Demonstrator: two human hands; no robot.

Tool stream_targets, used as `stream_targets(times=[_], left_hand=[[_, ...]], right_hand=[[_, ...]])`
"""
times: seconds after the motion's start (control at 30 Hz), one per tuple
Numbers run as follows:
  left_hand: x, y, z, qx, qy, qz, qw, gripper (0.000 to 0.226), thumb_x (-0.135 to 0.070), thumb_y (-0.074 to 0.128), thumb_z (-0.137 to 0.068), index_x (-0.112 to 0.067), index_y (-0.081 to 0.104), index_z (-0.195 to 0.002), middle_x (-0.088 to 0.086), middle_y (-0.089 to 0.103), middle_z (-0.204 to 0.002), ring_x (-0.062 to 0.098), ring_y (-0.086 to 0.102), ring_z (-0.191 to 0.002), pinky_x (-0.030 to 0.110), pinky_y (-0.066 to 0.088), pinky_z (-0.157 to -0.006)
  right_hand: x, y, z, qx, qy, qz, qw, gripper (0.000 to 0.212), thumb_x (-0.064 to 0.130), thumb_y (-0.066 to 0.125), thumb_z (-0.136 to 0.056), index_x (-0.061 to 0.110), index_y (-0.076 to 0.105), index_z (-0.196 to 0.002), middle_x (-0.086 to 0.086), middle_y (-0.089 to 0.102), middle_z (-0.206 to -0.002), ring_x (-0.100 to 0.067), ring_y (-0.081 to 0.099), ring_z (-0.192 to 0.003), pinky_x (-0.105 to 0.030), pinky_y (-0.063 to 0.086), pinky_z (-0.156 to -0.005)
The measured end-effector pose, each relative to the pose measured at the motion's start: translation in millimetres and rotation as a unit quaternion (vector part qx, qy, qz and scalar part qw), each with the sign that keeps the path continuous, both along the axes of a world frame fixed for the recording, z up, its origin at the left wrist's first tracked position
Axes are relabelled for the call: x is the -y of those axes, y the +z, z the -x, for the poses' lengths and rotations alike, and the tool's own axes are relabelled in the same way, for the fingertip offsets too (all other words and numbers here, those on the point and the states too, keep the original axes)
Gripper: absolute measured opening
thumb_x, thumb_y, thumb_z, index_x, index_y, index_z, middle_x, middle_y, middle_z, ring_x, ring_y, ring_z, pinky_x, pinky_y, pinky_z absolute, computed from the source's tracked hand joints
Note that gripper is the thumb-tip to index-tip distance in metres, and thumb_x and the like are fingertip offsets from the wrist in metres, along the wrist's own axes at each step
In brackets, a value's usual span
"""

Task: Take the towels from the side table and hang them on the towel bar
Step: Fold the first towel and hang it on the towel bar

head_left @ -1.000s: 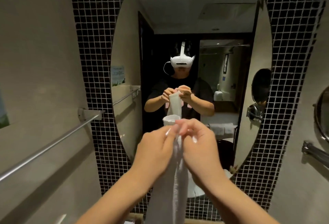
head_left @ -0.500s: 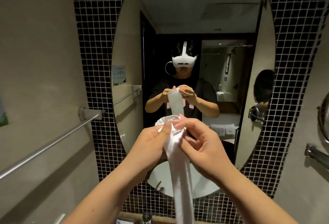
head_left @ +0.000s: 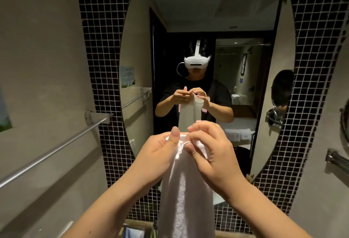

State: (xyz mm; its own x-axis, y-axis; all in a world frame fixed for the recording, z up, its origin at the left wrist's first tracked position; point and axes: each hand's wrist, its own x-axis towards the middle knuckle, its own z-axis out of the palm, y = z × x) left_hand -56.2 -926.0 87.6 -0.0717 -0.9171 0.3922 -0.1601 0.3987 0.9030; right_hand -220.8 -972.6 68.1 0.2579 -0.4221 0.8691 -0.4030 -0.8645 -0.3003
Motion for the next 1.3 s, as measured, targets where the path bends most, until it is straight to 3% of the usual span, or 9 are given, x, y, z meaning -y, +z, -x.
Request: stream_targets(times=[0.17,0.33,0.5,0.6,0.7,0.83,1.07,1.23,1.3], left_hand=[[-2,-3,1,0.027,0.017,0.036,0.999,0.045,-0.044,0.034,-0.107,-0.030,0.076,-0.118,0.009,0.079,-0.105,0.027,0.073,-0.106,0.053,0.053,-0.100],[-4,-6,10,0.030,0.015,0.054,0.998,0.048,-0.044,0.032,-0.105,-0.027,0.074,-0.121,-0.005,0.077,-0.115,0.010,0.068,-0.116,0.039,0.051,-0.101],[-5,-15,15,-0.015,-0.003,0.031,0.999,0.055,-0.056,0.029,-0.102,-0.030,0.072,-0.123,0.011,0.076,-0.113,0.010,0.067,-0.116,0.043,0.050,-0.106],[-6,-16,18,-0.042,-0.013,0.019,0.999,0.058,-0.055,0.029,-0.099,-0.025,0.068,-0.129,-0.004,0.074,-0.123,0.003,0.062,-0.123,0.031,0.046,-0.108],[-8,-17,23,-0.070,-0.029,0.014,0.997,0.061,-0.054,0.028,-0.097,-0.021,0.067,-0.131,0.001,0.076,-0.119,0.009,0.067,-0.117,0.021,0.052,-0.096],[-13,-18,29,-0.076,-0.070,0.034,0.994,0.066,-0.047,0.019,-0.098,-0.014,0.057,-0.140,-0.014,0.077,-0.113,-0.004,0.066,-0.113,0.009,0.049,-0.087],[-14,-26,30,-0.044,-0.107,0.061,0.991,0.050,-0.023,0.049,-0.102,-0.023,0.041,-0.151,0.000,0.056,-0.147,0.013,0.050,-0.138,0.026,0.042,-0.111],[-8,-26,30,-0.030,-0.087,0.077,0.993,0.048,-0.039,0.039,-0.103,-0.025,0.044,-0.148,-0.004,0.058,-0.142,0.014,0.054,-0.134,0.035,0.044,-0.110],[-7,-26,31,-0.034,-0.103,0.073,0.991,0.048,-0.044,0.035,-0.102,-0.029,0.042,-0.147,-0.003,0.066,-0.128,0.014,0.062,-0.123,0.034,0.048,-0.104]], right_hand=[[-5,-1,-2,-0.040,-0.039,-0.028,0.998,0.025,0.034,0.048,-0.099,0.024,0.068,-0.110,0.009,0.058,-0.123,-0.012,0.050,-0.126,-0.032,0.042,-0.106],[-5,-6,-9,-0.056,-0.064,-0.013,0.996,0.032,0.032,0.037,-0.103,0.022,0.066,-0.112,0.008,0.063,-0.115,-0.013,0.056,-0.120,-0.050,0.038,-0.111],[-6,-8,-8,-0.034,-0.060,0.000,0.998,0.036,0.052,0.030,-0.104,0.031,0.059,-0.107,0.006,0.059,-0.115,-0.017,0.056,-0.110,-0.046,0.046,-0.094],[-5,-10,-8,-0.030,-0.054,0.002,0.998,0.042,0.059,0.026,-0.102,0.031,0.058,-0.105,0.006,0.056,-0.119,-0.016,0.053,-0.112,-0.046,0.046,-0.092],[-5,-11,-10,-0.016,-0.069,-0.005,0.997,0.062,0.062,0.023,-0.101,0.017,0.066,-0.098,0.002,0.056,-0.122,-0.019,0.053,-0.114,-0.046,0.046,-0.092],[-5,-10,-11,0.007,-0.090,0.002,0.996,0.063,0.059,0.026,-0.102,0.014,0.068,-0.092,-0.001,0.057,-0.121,-0.021,0.055,-0.115,-0.049,0.046,-0.093],[-10,-10,-10,0.034,-0.087,-0.034,0.995,0.036,0.042,0.045,-0.093,0.013,0.066,-0.091,0.000,0.056,-0.120,-0.021,0.055,-0.109,-0.049,0.048,-0.088],[-15,-14,-13,0.050,-0.076,-0.046,0.995,0.038,0.041,0.039,-0.097,0.011,0.063,-0.097,0.000,0.054,-0.121,-0.019,0.053,-0.109,-0.048,0.048,-0.090],[-17,-14,-14,0.048,-0.088,-0.049,0.994,0.042,0.045,0.038,-0.097,0.011,0.062,-0.094,0.001,0.054,-0.121,-0.019,0.051,-0.109,-0.048,0.047,-0.090]])
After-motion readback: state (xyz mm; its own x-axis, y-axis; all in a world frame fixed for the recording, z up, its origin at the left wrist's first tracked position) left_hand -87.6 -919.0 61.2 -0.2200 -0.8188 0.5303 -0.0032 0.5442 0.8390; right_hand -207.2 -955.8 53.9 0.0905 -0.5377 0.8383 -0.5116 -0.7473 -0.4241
